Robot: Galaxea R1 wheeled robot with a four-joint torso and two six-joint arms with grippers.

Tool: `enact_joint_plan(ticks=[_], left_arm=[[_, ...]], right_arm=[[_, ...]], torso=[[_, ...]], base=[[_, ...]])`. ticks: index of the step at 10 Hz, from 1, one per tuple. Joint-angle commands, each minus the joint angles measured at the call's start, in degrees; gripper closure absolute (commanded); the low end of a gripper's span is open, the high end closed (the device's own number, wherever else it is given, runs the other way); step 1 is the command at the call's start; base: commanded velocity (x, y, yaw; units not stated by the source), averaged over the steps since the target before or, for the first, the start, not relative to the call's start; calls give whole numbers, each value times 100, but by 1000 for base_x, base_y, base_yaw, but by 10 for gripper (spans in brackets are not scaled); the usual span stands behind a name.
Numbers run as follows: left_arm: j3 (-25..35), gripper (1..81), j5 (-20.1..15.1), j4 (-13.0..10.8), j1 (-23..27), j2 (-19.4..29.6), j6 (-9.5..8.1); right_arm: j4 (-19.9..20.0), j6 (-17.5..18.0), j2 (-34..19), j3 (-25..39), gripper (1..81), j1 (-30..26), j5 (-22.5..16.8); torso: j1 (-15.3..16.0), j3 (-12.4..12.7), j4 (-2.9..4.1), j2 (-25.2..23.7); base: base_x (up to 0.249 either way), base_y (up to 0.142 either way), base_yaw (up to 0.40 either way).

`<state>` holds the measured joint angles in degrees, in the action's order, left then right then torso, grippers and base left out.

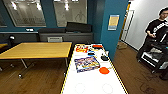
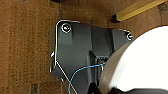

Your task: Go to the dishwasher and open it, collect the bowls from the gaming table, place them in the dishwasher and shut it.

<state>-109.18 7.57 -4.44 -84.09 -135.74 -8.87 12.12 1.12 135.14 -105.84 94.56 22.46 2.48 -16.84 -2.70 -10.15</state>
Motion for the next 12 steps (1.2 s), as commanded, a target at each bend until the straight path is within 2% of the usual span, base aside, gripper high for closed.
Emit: enact_joint_plan(ticks=[1,9,12], left_arm=[[-68,811,-256,-75,186,109,26],[-1035,811,-265,-136,-15,-490,26],[-1386,811,-256,-145,-94,-709,35]], right_arm=[[-148,-7,-64,-129,811,-117,-338],[-148,-77,77,-480,811,-99,-505],[-148,-77,138,-814,811,-134,-743]], torso=[[0,0,0,0],[-11,2,0,-7],[-11,2,0,-7]], base=[[0,0,0],[-87,0,0],[-102,0,0]])
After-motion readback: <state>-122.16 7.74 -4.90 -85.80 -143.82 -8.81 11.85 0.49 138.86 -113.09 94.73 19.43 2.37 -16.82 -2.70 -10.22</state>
